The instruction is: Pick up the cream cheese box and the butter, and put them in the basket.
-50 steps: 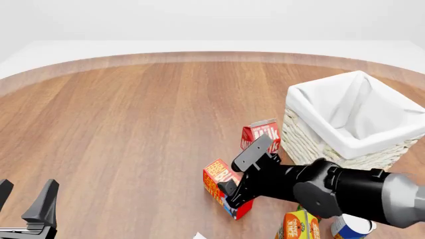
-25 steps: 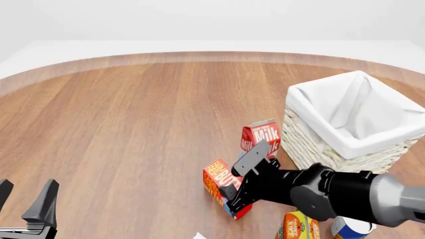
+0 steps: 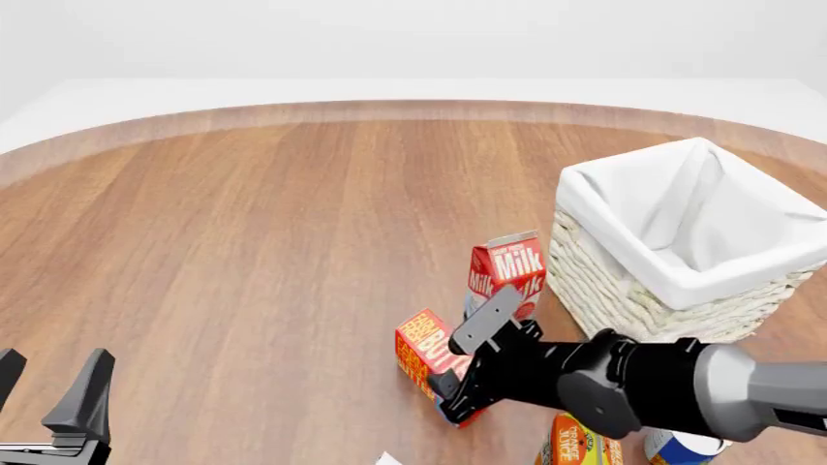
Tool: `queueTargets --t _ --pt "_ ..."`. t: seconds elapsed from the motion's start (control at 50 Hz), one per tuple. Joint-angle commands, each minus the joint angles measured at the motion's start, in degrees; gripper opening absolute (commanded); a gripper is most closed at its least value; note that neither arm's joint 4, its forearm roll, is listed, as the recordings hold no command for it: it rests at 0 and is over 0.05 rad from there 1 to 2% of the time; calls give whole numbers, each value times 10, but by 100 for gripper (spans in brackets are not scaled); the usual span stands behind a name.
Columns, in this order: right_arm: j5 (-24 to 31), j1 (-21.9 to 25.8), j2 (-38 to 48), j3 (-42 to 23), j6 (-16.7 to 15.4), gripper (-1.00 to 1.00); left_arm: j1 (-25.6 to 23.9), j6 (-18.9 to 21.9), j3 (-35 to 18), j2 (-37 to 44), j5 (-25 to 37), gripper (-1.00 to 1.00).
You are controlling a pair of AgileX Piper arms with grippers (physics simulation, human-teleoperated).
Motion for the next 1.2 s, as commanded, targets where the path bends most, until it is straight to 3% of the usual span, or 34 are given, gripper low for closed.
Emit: queueTargets --t 0.02,0.54,0.56,1.0,1.2 --pt "-14 3 17 5 2 100 0 0 0 0 0 100" --pt "-47 -6 36 21 1 100 0 0 0 0 0 100" --pt "-50 -10 32 24 -3 -100 0 0 0 0 0 100" --pt "-14 13 -16 21 5 -100 0 0 0 0 0 100" --pt "25 48 -70 5 27 -100 0 0 0 0 0 100"
